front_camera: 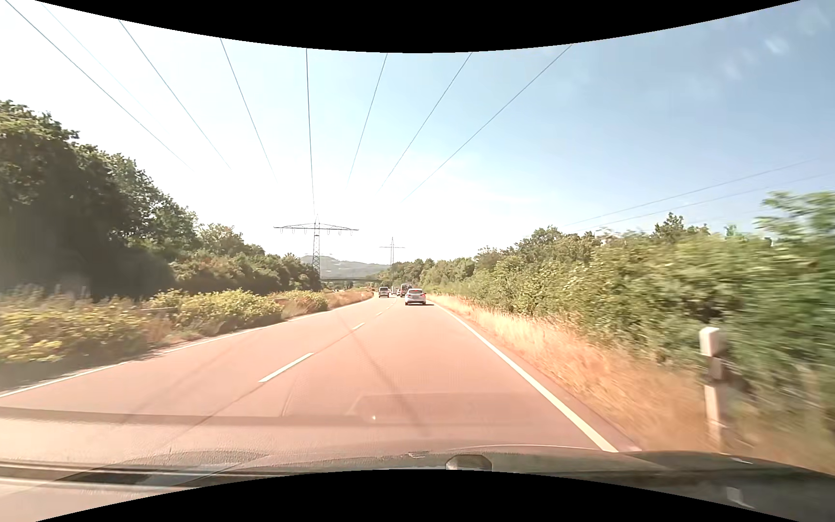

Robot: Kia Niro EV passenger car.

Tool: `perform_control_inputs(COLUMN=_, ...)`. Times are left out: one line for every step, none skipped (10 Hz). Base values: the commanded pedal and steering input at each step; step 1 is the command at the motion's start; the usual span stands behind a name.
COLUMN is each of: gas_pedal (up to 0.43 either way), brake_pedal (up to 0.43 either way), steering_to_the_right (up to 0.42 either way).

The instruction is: Follow the waypoints while adhering to traffic rules and regulations

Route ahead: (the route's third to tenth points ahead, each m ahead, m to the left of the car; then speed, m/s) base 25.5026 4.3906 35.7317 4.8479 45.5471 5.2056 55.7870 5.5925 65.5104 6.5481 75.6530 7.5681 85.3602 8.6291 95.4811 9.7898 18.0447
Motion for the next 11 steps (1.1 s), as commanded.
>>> perform_control_inputs(gas_pedal=0.000, brake_pedal=0.000, steering_to_the_right=-0.007)
perform_control_inputs(gas_pedal=0.000, brake_pedal=0.000, steering_to_the_right=-0.007)
perform_control_inputs(gas_pedal=0.000, brake_pedal=0.000, steering_to_the_right=-0.007)
perform_control_inputs(gas_pedal=0.000, brake_pedal=0.000, steering_to_the_right=-0.007)
perform_control_inputs(gas_pedal=0.000, brake_pedal=0.000, steering_to_the_right=-0.007)
perform_control_inputs(gas_pedal=0.000, brake_pedal=0.000, steering_to_the_right=-0.007)
perform_control_inputs(gas_pedal=0.000, brake_pedal=0.000, steering_to_the_right=-0.007)
perform_control_inputs(gas_pedal=0.000, brake_pedal=0.000, steering_to_the_right=-0.007)
perform_control_inputs(gas_pedal=0.000, brake_pedal=0.000, steering_to_the_right=-0.007)
perform_control_inputs(gas_pedal=0.000, brake_pedal=0.000, steering_to_the_right=-0.007)
perform_control_inputs(gas_pedal=0.000, brake_pedal=0.000, steering_to_the_right=-0.007)
